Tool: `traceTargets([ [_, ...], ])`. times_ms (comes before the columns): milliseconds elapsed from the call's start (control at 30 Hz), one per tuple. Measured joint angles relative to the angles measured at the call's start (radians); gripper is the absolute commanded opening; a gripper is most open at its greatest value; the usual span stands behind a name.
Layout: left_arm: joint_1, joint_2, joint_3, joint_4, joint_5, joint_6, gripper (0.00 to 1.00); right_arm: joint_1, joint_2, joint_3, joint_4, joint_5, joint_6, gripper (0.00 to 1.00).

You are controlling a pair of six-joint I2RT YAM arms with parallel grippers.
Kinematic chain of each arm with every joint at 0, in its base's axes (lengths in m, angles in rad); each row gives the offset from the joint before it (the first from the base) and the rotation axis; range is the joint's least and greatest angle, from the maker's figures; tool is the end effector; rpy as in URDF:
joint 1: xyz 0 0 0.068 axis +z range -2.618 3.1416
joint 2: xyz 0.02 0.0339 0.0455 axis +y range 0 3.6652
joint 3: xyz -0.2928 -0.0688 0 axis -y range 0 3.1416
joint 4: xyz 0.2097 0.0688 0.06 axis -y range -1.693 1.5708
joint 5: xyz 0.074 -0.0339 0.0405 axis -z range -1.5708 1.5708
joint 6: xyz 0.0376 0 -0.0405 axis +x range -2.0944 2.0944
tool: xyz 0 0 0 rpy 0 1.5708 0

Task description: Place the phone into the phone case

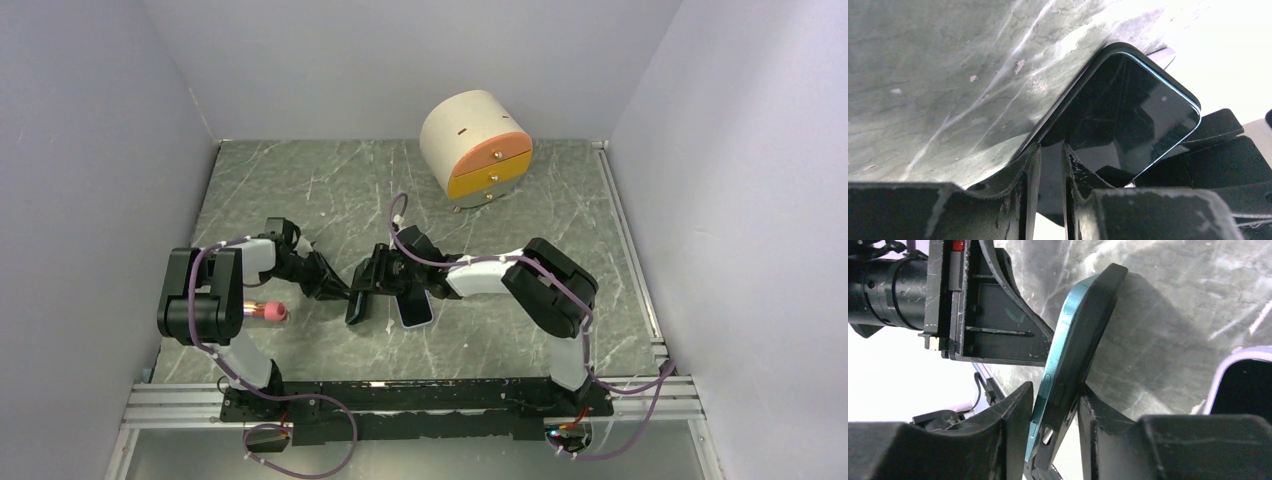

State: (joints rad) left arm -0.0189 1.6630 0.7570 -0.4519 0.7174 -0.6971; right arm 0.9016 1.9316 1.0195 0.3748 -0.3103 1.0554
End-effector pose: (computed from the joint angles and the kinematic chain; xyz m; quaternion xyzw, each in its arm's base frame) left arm 0.2447 -0.0293 0.1770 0.2745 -0.8904 0.3618 0.0291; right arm 0.2351 0.3158 0.2021 -0.0101 0.8623 0.4800 0.1610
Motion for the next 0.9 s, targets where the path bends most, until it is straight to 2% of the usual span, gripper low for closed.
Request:
traceTargets([
  [67,-0.005,0.0,0.002,0.0,-0.001,-0.003,0.27,-0.005,-0.005,-0.002,-0.02,0.006,-0.004,0.29],
  [233,-0.013,0.0,0.004,-0.002,-0.004,-0.004,0.27,-0.01,-0.035,-0.016,-0.081,0.026,-0.008,0.05],
  [267,-0.013,0.0,0.007,-0.008,-0.004,-0.004,0.27,-0.01,-0.038,-0.017,-0.097,0.032,-0.01,0.04],
  [333,-0.014,0.0,0.011,-0.013,-0.005,-0.003,0.27,-0.011,-0.04,-0.018,-0.11,0.036,-0.011,0.09],
  [467,-0.018,0.0,0.011,-0.011,-0.007,-0.004,0.27,-0.011,-0.047,-0.02,-0.113,0.045,-0.019,0.42],
  [533,-0.023,0.001,0.011,-0.009,-0.01,-0.003,0.27,-0.01,-0.051,-0.02,-0.112,0.047,-0.035,0.44],
  [700,-0.031,0.001,0.011,-0.009,-0.011,-0.003,0.3,-0.011,-0.051,-0.019,-0.115,0.046,-0.066,0.1],
  [800,-0.025,-0.01,0.019,-0.037,-0.018,0.001,0.34,-0.021,-0.052,-0.021,-0.117,0.038,-0.058,0.01],
  [900,-0.026,-0.059,0.042,-0.092,-0.045,0.02,0.42,-0.031,-0.066,-0.037,-0.111,0.025,-0.08,0.0],
])
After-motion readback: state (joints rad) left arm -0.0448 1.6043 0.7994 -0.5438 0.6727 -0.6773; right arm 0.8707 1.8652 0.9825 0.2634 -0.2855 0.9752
